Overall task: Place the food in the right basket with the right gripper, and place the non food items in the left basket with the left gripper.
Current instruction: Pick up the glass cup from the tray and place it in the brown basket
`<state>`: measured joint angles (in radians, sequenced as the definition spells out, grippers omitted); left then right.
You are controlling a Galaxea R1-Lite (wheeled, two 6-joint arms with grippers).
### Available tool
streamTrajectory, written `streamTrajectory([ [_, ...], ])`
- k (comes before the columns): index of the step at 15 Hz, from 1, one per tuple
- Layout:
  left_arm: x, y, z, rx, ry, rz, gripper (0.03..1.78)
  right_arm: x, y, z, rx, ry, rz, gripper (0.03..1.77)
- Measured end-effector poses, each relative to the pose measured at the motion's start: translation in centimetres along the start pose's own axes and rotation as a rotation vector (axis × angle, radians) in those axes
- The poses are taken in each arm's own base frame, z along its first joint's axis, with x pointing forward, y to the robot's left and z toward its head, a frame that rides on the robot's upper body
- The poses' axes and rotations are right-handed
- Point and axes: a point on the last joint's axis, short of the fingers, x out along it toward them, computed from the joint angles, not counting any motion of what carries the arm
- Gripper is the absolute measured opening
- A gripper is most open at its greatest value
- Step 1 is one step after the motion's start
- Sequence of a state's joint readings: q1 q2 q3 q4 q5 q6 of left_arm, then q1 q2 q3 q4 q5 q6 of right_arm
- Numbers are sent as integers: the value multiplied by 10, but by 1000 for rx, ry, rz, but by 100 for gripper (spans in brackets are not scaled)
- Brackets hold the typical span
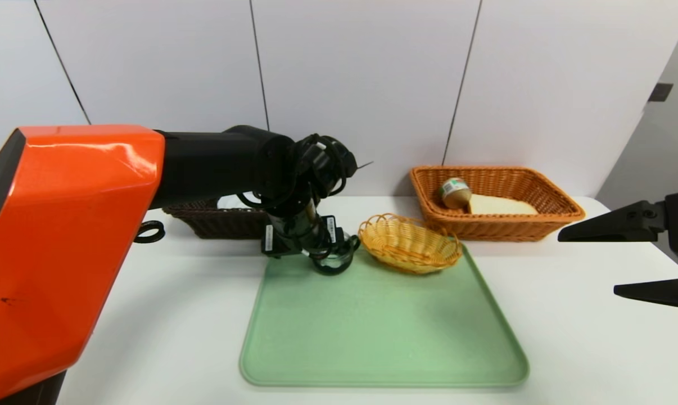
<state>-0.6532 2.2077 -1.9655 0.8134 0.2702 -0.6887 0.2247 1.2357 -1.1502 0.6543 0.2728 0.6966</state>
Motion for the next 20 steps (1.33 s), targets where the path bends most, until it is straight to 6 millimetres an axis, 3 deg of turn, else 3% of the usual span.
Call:
streamTrajectory([
  [14,12,-2,-1,-2,7,7,169,-4,0,-3,-7,-5,8,171],
  [18,12,-2,0,-4,0,2,106,-5,0,-3,-8,-7,11,171],
  [20,12,-3,0,-4,0,1,85,-5,0,-4,-9,-9,12,171],
])
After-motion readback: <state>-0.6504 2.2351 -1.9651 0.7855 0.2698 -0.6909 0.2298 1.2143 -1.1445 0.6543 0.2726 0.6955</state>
